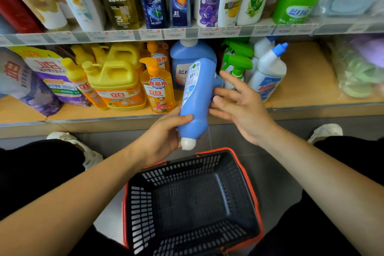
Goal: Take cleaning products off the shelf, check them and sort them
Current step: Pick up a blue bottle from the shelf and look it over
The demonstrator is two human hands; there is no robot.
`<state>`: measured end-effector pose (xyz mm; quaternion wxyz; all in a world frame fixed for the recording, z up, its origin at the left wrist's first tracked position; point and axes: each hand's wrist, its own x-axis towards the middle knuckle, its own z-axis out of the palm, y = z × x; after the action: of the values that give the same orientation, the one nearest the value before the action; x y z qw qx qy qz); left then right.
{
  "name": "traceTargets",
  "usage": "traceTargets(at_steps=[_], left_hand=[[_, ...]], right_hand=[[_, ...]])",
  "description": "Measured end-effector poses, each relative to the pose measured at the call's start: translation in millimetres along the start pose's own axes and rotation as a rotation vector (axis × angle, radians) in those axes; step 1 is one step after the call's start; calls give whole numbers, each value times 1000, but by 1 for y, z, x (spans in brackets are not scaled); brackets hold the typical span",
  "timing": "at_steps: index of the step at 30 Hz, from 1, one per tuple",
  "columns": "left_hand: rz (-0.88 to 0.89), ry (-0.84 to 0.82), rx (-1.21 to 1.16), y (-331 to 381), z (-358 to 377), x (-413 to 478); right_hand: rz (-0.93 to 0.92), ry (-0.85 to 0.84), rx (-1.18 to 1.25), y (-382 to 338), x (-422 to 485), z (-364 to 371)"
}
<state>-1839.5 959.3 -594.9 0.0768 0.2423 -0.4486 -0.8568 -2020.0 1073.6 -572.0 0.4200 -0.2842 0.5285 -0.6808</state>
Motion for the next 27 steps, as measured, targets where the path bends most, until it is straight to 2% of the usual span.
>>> traceTargets(at_steps=[4,7,9,11,13,16,17,19,22,27], left_hand=[[37,-53,58,1,1,-1],[174,-43,227,2,1,-1],[276,29,440,4,-2,-1],[305,174,576,7,-5,-2],[323,304,683,11,-11,-2],[366,387,746,16,-22,-2],[382,402,765,17,-25,-1],[435,416,819,21,-32,2],[496,449,943,27,-43,12],[397,376,1126,12,-66,31]], right_hand=[[0,31,-58,-2,2,0],[42,79,-58,-5,8,-5],[65,135,-52,-9,13,-12],[99,145,-97,-10,17,-22],[157,93,-142,-3,19,-30],[234,21,-182,10,21,-36],[236,-9,-248,13,23,-37],[179,-42,-532,18,29,-41],[80,22,-940,23,47,-48],[-110,134,-1164,29,89,-49]])
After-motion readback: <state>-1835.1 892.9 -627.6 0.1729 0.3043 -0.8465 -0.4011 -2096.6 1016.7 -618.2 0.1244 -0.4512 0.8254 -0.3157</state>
